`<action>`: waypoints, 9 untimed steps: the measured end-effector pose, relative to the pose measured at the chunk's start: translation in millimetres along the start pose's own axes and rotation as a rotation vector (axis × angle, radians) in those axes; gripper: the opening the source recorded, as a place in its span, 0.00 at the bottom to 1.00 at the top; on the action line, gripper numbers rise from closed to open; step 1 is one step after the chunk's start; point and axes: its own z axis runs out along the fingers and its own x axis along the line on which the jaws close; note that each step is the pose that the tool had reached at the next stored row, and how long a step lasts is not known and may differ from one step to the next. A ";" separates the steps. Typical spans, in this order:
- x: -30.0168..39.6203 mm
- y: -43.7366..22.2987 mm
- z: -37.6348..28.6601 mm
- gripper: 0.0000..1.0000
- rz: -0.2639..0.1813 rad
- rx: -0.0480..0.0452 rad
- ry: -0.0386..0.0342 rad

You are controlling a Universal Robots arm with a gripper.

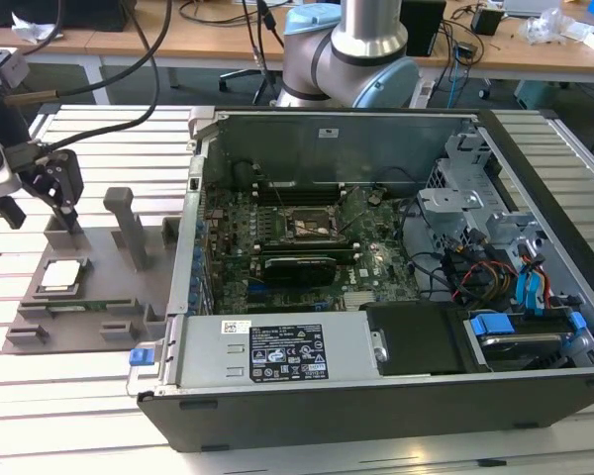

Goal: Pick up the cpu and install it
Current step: 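Pick up the cpu and move it towards the insertion slot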

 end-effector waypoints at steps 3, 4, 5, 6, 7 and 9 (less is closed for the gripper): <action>0.1 0.0 2.0 0.66 0.000 0.0000 -0.0001; 0.1 0.0 2.8 0.66 0.000 -0.0001 -0.0001; 0.1 -0.1 3.2 0.66 0.000 -0.0001 -0.0001; 0.1 -0.1 3.9 0.66 0.000 0.0000 0.0000; 0.1 -0.1 4.4 0.66 0.000 -0.0001 -0.0001; 0.2 -0.1 5.4 0.66 0.000 0.0000 -0.0001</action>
